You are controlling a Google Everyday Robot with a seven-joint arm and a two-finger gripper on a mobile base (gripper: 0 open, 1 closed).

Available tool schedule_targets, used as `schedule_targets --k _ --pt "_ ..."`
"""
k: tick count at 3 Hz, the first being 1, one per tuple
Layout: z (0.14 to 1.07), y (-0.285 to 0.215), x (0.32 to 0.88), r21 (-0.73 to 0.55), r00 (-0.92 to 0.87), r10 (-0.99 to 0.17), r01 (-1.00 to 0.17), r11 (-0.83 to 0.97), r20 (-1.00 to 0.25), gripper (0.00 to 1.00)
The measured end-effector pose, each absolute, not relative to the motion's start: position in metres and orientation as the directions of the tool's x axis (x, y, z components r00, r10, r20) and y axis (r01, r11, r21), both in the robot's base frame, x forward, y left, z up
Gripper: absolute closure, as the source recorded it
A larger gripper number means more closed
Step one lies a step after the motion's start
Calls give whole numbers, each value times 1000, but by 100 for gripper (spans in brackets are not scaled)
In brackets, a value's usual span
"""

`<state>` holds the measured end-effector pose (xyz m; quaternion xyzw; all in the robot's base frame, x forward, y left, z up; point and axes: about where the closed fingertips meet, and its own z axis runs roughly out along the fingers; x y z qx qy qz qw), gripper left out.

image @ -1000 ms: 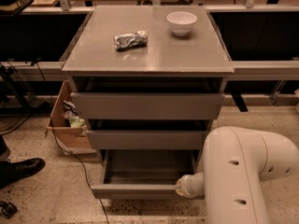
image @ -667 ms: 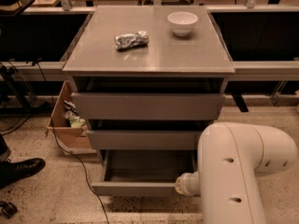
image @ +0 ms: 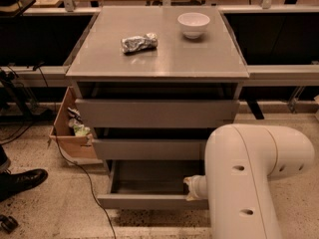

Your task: Open bottom drawer

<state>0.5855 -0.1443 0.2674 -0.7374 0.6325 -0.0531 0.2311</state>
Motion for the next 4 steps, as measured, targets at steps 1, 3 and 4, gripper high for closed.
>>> schedule_targets --k 1,3,4 --pt "262 -130 609 -418 210 -943 -904 -87 -258 71" --pt "239 -112 645 -400 203 -926 -914 -63 -317 100" --pt "195 -109 648 -306 177 -921 -950 -67 -348 100"
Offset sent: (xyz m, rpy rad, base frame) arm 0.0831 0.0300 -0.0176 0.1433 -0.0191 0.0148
